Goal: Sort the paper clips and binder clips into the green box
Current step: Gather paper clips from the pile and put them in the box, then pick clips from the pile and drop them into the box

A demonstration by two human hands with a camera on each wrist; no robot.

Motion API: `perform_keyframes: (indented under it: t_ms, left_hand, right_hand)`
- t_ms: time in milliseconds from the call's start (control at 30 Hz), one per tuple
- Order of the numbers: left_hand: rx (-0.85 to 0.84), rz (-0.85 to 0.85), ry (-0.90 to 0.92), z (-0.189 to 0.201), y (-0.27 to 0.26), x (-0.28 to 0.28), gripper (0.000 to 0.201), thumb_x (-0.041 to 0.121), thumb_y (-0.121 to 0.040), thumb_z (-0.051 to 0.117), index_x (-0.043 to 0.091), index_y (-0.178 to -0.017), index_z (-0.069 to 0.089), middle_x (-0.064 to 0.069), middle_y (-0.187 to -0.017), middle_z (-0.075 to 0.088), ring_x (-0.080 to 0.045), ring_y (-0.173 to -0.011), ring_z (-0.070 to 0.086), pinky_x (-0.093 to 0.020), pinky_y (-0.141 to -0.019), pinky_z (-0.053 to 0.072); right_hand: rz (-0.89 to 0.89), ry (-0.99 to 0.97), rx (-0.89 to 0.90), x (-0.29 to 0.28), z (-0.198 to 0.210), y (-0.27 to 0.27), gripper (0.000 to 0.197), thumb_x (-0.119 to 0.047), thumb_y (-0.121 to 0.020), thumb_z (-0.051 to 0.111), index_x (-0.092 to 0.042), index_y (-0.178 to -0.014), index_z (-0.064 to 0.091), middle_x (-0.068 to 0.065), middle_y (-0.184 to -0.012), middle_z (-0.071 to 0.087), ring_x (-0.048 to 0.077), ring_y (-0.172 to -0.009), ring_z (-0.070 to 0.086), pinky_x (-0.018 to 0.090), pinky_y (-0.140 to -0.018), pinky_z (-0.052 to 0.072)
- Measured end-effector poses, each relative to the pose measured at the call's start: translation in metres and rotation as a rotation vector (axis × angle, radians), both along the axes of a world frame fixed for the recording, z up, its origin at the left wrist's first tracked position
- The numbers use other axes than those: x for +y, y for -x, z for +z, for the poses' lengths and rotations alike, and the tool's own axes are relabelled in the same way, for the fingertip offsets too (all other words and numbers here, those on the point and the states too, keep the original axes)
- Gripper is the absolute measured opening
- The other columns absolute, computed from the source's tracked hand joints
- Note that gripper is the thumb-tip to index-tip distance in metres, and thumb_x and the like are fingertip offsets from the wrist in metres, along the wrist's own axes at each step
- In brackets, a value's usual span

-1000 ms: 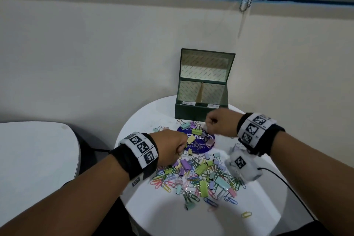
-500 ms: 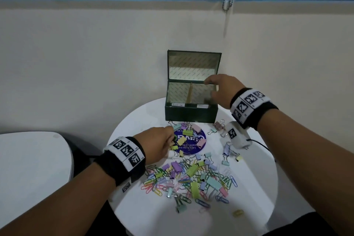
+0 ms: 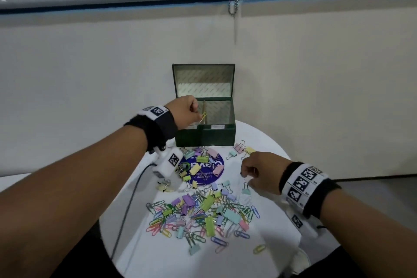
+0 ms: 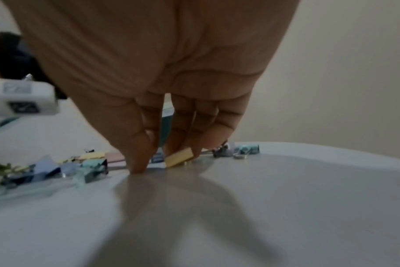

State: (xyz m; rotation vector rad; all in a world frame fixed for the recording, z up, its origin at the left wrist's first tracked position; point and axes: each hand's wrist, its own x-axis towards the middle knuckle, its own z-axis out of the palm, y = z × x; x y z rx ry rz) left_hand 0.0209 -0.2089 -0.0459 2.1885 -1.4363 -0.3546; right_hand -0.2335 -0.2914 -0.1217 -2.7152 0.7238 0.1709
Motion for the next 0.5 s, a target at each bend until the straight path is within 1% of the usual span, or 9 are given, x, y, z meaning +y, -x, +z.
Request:
perform_keyframes:
  t_ms: [33,100,167,233,300,333,400,433,500]
  left_hand:
    - [0.011,0.023,0.01,-0.002,0.002,-0.011,0.024,0.019,-0.088,0.063,0.022,-0.077,0.042,0.001,-0.077,0.055,-0.017,-0.068,0.047,-0.03,-0.06,0.04]
    - [0.006,0.052,0.003,-0.006,0.006,-0.03,0.018,0.016,-0.087,0.059,0.023,-0.077,0.045,0.0,-0.083,0.058,-0.019,-0.073,0.051,-0.029,-0.062,0.041]
    - [-0.031,0.062,-0.036,-0.009,0.009,-0.045,0.014,0.015,-0.089,0.053,0.024,-0.08,0.047,-0.003,-0.09,0.06,-0.021,-0.078,0.053,-0.028,-0.063,0.042]
    - [-0.088,0.067,-0.058,-0.009,0.013,-0.055,0.01,0.015,-0.093,0.05,0.023,-0.086,0.051,-0.002,-0.095,0.059,-0.019,-0.078,0.052,-0.026,-0.061,0.038]
    - [-0.141,0.057,-0.097,-0.007,0.016,-0.063,0.011,0.014,-0.096,0.049,0.019,-0.098,0.059,-0.004,-0.104,0.061,-0.019,-0.086,0.054,-0.022,-0.07,0.038]
    - [-0.156,0.054,-0.117,-0.006,0.018,-0.066,0.015,0.013,-0.097,0.05,0.016,-0.104,0.063,-0.005,-0.111,0.063,-0.022,-0.094,0.058,-0.021,-0.076,0.038]
    - [-0.164,0.056,-0.146,-0.004,0.021,-0.071,0.023,0.012,-0.098,0.052,0.01,-0.114,0.068,-0.008,-0.124,0.065,-0.026,-0.11,0.061,-0.023,-0.086,0.04]
    - [-0.172,0.054,-0.156,-0.004,0.023,-0.072,0.025,0.012,-0.098,0.053,0.009,-0.118,0.068,-0.008,-0.128,0.064,-0.027,-0.113,0.061,-0.024,-0.091,0.042]
    - [-0.204,0.044,-0.18,-0.001,0.028,-0.071,0.03,0.012,-0.097,0.053,0.009,-0.124,0.067,-0.01,-0.129,0.064,-0.027,-0.113,0.062,-0.029,-0.096,0.046]
  right_hand:
    - [-0.002,0.022,-0.02,0.0,-0.002,-0.001,0.017,-0.026,-0.082,0.065,-0.033,-0.097,0.065,-0.014,-0.096,0.057,0.011,-0.09,0.057,0.029,-0.084,0.053]
    - [-0.002,0.054,-0.099,0.002,-0.004,-0.003,0.016,-0.026,-0.081,0.063,-0.034,-0.094,0.066,-0.015,-0.099,0.058,0.01,-0.093,0.057,0.03,-0.085,0.053]
    - [-0.025,0.03,-0.186,0.005,-0.003,0.001,0.015,-0.021,-0.081,0.056,-0.031,-0.085,0.066,-0.016,-0.087,0.061,0.007,-0.082,0.059,0.028,-0.078,0.055]
    - [-0.023,-0.017,-0.189,0.008,0.0,0.008,0.017,-0.019,-0.078,0.052,-0.027,-0.081,0.067,-0.015,-0.069,0.06,0.002,-0.067,0.055,0.026,-0.07,0.054]
    - [0.015,-0.04,-0.139,0.011,0.003,0.014,0.016,-0.02,-0.077,0.054,-0.025,-0.08,0.069,-0.015,-0.062,0.059,0.003,-0.063,0.055,0.026,-0.068,0.056]
    - [0.033,-0.046,-0.124,0.013,0.003,0.016,0.016,-0.021,-0.077,0.055,-0.024,-0.08,0.07,-0.016,-0.061,0.059,0.003,-0.063,0.056,0.025,-0.069,0.056]
    - [0.033,-0.083,-0.103,0.015,0.003,0.018,0.015,-0.022,-0.078,0.056,-0.026,-0.079,0.071,-0.021,-0.062,0.059,-0.002,-0.065,0.056,0.02,-0.071,0.054]
    - [0.028,-0.112,-0.088,0.016,0.003,0.019,0.016,-0.022,-0.078,0.057,-0.029,-0.08,0.071,-0.022,-0.064,0.06,-0.005,-0.065,0.056,0.018,-0.071,0.053]
    - [0.051,-0.152,-0.038,0.016,0.004,0.02,0.016,-0.026,-0.076,0.064,-0.032,-0.088,0.073,-0.021,-0.072,0.064,-0.005,-0.069,0.058,0.019,-0.073,0.054]
